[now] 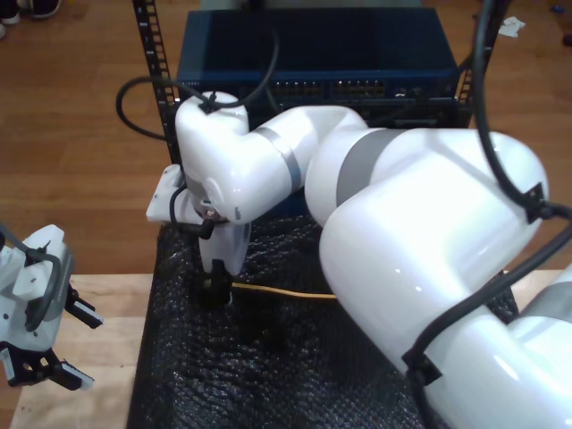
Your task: Grab the cable and plug it in
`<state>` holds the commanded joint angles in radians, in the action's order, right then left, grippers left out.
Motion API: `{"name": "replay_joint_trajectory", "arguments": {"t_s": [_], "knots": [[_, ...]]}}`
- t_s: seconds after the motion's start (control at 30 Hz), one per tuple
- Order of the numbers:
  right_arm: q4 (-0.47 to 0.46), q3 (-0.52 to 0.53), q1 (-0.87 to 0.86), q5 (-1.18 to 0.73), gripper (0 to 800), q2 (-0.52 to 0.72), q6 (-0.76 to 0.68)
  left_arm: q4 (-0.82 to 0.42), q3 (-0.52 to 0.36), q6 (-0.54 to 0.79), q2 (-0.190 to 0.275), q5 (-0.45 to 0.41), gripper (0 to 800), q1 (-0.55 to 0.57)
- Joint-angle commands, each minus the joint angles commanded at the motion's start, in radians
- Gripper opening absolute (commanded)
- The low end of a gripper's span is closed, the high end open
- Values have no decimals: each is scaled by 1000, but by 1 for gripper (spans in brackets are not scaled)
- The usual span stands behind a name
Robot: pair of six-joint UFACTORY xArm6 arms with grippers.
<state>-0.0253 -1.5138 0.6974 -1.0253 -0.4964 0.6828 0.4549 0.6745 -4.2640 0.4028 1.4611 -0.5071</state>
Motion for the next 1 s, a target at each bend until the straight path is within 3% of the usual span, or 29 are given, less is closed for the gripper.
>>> {"name": "replay_joint_trajectory", "arguments": {"t_s": [0.3,0.67,1.0], "knots": [[-11,-2,2,18,690,-28,-3,0,0,-2,-12,-2,800,-8],[-28,-3,8,26,459,-28,-31,0,0,-2,-12,-2,799,-8],[-54,-20,20,26,442,-41,-37,0,-2,-2,-12,-2,800,-8]]}}
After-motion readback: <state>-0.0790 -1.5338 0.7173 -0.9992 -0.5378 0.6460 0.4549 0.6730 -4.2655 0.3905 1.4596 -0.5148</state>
